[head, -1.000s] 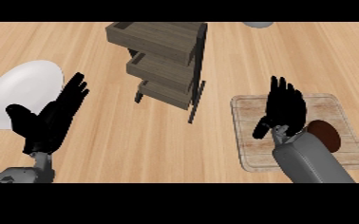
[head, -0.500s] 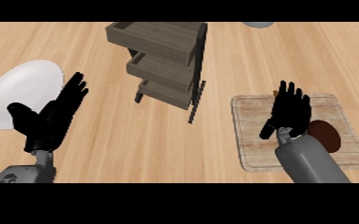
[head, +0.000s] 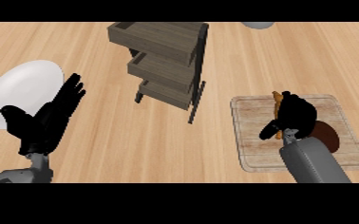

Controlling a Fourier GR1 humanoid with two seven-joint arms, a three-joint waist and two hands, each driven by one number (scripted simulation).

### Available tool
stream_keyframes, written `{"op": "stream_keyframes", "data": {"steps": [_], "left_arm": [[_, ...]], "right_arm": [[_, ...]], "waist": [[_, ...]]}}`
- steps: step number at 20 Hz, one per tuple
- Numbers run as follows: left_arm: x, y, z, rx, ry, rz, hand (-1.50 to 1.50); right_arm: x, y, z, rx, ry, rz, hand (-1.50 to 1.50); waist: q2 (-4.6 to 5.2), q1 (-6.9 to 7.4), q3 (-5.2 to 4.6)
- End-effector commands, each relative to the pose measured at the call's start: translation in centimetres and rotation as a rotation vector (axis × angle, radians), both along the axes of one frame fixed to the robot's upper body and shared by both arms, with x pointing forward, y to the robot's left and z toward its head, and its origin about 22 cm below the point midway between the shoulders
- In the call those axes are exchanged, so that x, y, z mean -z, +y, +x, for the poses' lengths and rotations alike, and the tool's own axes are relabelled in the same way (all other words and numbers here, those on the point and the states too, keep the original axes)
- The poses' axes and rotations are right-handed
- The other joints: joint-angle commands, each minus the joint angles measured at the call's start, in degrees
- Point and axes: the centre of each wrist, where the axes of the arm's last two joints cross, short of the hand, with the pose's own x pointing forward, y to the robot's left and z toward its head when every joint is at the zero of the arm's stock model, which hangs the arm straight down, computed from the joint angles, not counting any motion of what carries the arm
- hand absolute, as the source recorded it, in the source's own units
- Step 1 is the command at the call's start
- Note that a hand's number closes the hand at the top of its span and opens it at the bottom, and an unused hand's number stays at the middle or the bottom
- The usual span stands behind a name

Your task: Pick the croissant from the cutting board and place it in the tiered basket

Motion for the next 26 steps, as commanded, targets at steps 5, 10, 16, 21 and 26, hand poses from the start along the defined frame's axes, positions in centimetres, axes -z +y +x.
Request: {"op": "stream_keyframes", "data": {"steps": [5,10,16,21,26], "left_arm": [[1.7,-0.3,1.0,-0.010,-0.003,-0.003,0.00],[-0.6,-0.1,0.3,0.013,0.005,0.005,0.00],[-1.0,-0.1,0.2,-0.026,-0.004,-0.005,0.00],[0.4,1.1,-1.2,-0.055,0.023,-0.002,0.00],[0.0,1.2,-1.0,-0.059,0.022,0.009,0.00]], "right_arm": [[2.1,-2.4,0.2,-0.058,0.155,-0.048,1.50],[3.6,-0.9,-0.7,-0.120,0.149,-0.103,1.50],[-2.3,-2.0,-2.1,-0.290,-0.003,-0.111,1.50],[-11.6,-4.2,-3.5,-0.557,-0.130,0.007,1.50],[-20.3,-5.3,-5.0,-0.585,-0.522,0.128,1.50]], "waist": [[0.52,-0.02,0.28],[0.39,0.19,0.30],[-0.06,-1.03,0.25],[-0.77,-2.88,0.17],[-0.72,-3.04,0.28]]}}
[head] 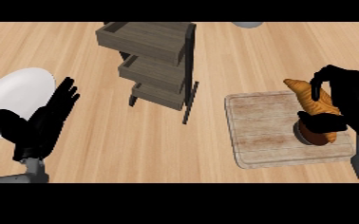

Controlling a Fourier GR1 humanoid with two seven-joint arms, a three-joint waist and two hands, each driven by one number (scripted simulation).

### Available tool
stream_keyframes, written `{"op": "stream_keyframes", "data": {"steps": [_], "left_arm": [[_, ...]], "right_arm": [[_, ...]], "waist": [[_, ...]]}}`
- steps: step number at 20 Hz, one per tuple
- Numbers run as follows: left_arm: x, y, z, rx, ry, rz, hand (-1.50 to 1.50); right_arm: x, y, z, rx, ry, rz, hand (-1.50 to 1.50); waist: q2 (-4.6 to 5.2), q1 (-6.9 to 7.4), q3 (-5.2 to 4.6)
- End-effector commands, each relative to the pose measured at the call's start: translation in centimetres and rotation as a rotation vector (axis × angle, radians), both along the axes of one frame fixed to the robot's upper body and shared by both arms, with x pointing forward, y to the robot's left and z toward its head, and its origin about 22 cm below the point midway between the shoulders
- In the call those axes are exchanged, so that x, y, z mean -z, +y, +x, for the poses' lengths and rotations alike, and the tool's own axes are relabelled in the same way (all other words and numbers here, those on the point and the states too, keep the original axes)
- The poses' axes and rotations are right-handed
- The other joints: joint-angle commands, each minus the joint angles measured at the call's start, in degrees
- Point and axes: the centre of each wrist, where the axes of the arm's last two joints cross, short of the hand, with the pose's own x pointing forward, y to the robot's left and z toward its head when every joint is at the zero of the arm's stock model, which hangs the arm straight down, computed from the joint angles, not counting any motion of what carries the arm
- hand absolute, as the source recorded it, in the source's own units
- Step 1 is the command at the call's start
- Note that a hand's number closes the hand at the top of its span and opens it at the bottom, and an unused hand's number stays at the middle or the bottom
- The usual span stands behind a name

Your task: Pick the croissant from the cutting board and place it in the tiered basket

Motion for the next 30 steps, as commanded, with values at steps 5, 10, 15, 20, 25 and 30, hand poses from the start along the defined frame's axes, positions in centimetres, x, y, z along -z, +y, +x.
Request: {"op": "stream_keyframes", "data": {"steps": [5,10,15,20,25,30], "left_arm": [[0.2,-0.2,-0.2,0.005,-0.001,-0.010,0.00],[-1.0,-0.9,1.7,0.041,-0.017,-0.006,0.00],[1.0,-0.8,1.2,0.055,-0.018,-0.003,0.00],[0.4,-1.3,1.3,0.056,-0.015,-0.005,0.00],[-0.7,-0.8,1.2,0.069,-0.004,0.005,0.00],[-0.4,-2.0,2.5,0.053,-0.012,-0.006,0.00]], "right_arm": [[-9.2,0.5,-5.0,-0.201,-0.384,0.384,1.50],[-14.2,1.6,-7.5,-0.253,-0.383,0.425,1.50],[-18.0,5.7,-7.5,-0.295,-0.331,0.445,1.50],[-22.0,9.3,-6.5,-0.312,-0.321,0.442,1.50],[-22.7,16.2,-4.1,-0.321,-0.296,0.452,1.50],[-22.7,20.5,-1.6,-0.303,-0.271,0.483,1.50]], "waist": [[0.19,0.42,0.09],[0.81,1.98,0.02],[0.92,2.79,-0.06],[0.79,3.07,-0.10],[0.83,4.18,-0.16],[1.07,3.34,-0.04]]}}
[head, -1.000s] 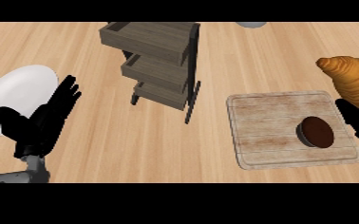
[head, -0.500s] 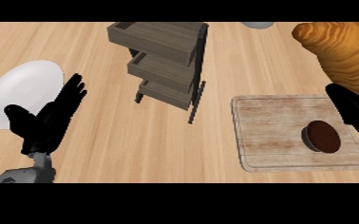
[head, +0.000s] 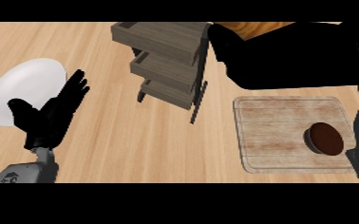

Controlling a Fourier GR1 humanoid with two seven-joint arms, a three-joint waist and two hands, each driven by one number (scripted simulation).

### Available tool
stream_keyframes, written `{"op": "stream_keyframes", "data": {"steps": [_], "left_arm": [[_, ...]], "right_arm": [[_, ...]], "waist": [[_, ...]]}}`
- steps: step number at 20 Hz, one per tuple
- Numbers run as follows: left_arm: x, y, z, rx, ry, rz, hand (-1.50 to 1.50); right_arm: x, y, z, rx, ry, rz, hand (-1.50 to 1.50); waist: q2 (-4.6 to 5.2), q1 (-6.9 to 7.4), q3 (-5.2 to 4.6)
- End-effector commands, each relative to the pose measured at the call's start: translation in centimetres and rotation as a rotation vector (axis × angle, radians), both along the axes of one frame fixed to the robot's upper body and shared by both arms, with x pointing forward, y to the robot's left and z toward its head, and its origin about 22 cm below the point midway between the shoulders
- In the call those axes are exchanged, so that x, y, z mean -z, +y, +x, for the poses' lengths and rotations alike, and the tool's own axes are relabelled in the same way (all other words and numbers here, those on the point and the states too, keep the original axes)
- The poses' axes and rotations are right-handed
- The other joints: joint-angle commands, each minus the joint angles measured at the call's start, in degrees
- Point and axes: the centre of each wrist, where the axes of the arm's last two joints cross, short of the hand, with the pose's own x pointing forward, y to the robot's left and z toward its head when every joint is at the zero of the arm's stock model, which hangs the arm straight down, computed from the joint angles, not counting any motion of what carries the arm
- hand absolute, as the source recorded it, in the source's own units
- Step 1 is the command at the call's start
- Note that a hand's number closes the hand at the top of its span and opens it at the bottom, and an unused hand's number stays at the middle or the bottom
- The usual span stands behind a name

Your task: Pick the croissant from the cutting board and place it in the tiered basket

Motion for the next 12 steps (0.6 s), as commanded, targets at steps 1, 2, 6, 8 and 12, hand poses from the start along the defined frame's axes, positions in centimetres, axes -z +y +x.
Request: {"op": "stream_keyframes", "data": {"steps": [1,2,6,8,12], "left_arm": [[0.9,-1.0,0.6,0.005,0.009,0.008,0.00],[0.9,-1.0,0.0,-0.012,0.015,0.017,0.00],[-0.7,0.0,-0.8,0.005,-0.008,0.019,0.00],[0.7,-0.5,-1.2,0.006,0.000,-0.009,0.00],[0.0,0.6,-1.3,-0.004,-0.002,-0.002,0.00]], "right_arm": [[0.6,4.3,1.4,0.086,0.078,0.003,1.50],[-0.8,5.2,0.5,0.087,0.096,0.016,1.50],[0.0,6.9,3.6,0.114,0.143,-0.003,1.50],[0.9,7.2,3.8,0.118,0.193,0.022,1.50],[2.3,8.0,6.3,0.128,0.214,0.006,1.50]], "waist": [[0.19,-0.44,0.08],[-0.05,-0.38,0.09],[0.01,0.21,0.14],[-0.05,-0.31,0.16],[0.12,-0.29,0.17]]}}
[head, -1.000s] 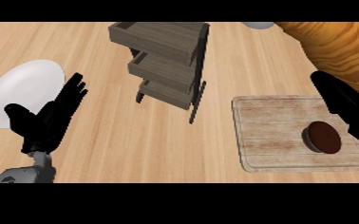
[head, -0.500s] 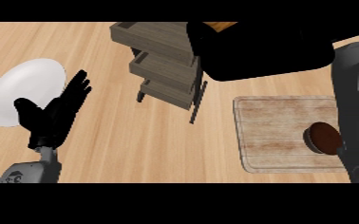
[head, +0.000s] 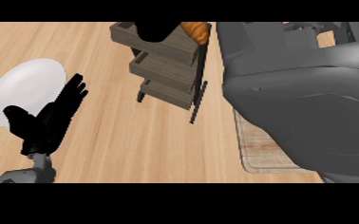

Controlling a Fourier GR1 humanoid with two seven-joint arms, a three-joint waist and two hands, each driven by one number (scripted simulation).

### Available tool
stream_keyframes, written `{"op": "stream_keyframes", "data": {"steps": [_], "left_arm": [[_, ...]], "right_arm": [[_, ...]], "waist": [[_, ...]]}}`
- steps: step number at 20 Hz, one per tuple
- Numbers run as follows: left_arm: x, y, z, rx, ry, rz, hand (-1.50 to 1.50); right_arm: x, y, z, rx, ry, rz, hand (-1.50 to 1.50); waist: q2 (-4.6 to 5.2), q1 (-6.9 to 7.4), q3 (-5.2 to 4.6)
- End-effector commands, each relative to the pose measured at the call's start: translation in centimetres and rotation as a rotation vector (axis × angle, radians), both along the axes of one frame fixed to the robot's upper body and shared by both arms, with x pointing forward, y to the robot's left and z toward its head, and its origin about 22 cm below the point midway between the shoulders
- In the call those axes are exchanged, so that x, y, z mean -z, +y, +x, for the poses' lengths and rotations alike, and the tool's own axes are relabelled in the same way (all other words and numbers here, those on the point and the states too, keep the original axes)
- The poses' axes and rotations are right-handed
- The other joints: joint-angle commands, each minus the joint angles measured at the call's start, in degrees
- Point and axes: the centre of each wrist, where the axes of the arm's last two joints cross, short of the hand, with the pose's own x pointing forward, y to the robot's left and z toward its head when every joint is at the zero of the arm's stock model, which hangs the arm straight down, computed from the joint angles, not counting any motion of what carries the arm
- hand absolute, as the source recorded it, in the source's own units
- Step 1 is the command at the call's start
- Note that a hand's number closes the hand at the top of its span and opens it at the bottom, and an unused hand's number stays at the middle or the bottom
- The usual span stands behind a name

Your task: Pick the croissant from the cutting board and place it in the tiered basket

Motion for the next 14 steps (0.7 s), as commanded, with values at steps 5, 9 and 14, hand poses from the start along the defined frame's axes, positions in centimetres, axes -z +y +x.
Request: {"op": "stream_keyframes", "data": {"steps": [5,9,14], "left_arm": [[1.0,0.5,0.0,-0.006,-0.006,-0.003,0.00],[-1.0,-0.1,0.8,0.010,0.006,-0.001,0.00],[-1.5,0.4,1.5,-0.012,0.007,-0.002,0.00]], "right_arm": [[3.5,2.7,1.4,0.082,0.045,-0.041,1.50],[4.5,4.8,3.4,0.133,0.014,-0.039,1.50],[5.7,4.0,5.0,0.158,-0.070,-0.044,1.50]], "waist": [[0.08,-0.66,0.05],[0.18,-0.12,0.05],[0.23,-0.29,0.06]]}}
